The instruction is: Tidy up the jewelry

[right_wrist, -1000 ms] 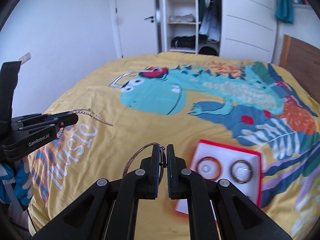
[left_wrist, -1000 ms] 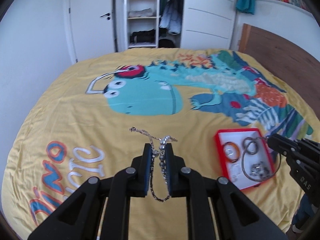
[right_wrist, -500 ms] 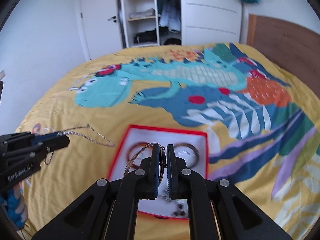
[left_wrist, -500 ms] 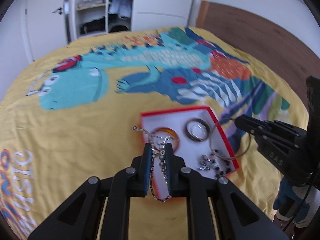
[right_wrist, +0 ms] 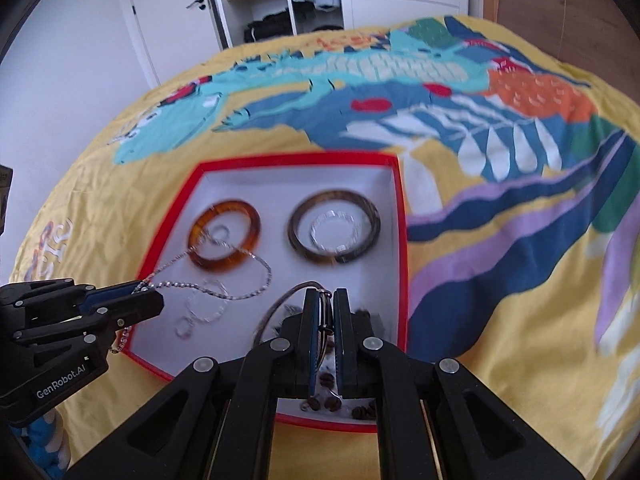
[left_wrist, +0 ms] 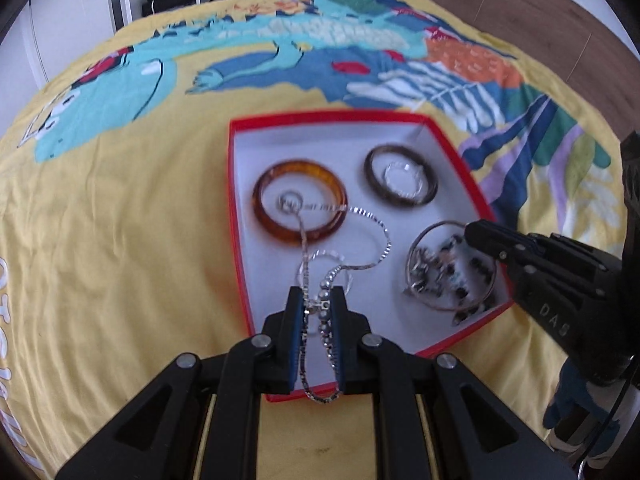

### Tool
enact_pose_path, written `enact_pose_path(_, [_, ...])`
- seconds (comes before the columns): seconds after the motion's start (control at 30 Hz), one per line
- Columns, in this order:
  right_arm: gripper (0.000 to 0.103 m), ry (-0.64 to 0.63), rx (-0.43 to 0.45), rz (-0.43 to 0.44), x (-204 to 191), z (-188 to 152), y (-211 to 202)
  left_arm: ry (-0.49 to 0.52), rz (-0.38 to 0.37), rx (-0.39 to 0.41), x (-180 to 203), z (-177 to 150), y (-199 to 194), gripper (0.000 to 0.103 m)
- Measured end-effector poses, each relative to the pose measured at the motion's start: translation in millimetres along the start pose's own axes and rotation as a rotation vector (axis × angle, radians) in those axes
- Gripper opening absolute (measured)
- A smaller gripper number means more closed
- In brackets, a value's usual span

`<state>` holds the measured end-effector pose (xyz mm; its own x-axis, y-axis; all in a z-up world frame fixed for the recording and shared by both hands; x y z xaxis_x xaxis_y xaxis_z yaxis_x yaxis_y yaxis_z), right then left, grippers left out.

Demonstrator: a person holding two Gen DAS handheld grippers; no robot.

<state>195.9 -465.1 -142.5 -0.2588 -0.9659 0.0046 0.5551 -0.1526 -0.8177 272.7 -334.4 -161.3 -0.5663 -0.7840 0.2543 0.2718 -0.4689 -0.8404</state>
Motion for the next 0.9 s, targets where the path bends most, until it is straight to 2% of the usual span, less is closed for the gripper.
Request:
enact_pose_path(0.2, [0.006,-0.007,-0.027,-0.006,5.6,-8.6,7.9,-0.023,-0.008,-0.036,-4.6,-12.1,11.4,0.013])
enact_pose_path(0.5, [0.009,-0.006,-0.040,-0.021,8.5,-13.6,-0.3,-0.045,-0.016,-0.031,-6.8,-15.9,0.7,0.016])
enact_pose_path(0.6, [0.015,0.002,-0.026,-0.019,8.5,-11.5,-14.3,-0.039,-0.022,-0.012,-1.9,-13.9,-12.1,0.020])
enact_pose_path(0.67, [0.023,0.005,-0.007,-0.015,6.3,-8.0,-26.3,-0.030,-0.026,0.007,2.9,-11.9,-25.2,0.023])
enact_pose_path(0.77, [0.034,0.008,0.030,-0.009,-0.7,-0.9,-52.8,-0.025,-0.035,0.041,9.8,-8.9,-49.0,0.028])
enact_pose_path(0.9, [0.042,0.005,0.084,0.002,-11.3,7.9,-92.1,-0.024,-0.036,0.089,15.9,-8.1,-85.2,0.030])
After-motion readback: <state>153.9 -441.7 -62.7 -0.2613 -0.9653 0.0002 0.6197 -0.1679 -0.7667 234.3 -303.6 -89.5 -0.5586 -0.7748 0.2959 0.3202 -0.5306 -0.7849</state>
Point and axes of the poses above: each gripper's, at about its wrist camera, not at the fingertips, and y roughly the way its jaws point, x to its right, z to its top, the point moved 7 cm from there along y, roughly the way its jaws point, and after that the axes turned 9 degrees about -z, right-handed, at the moved point
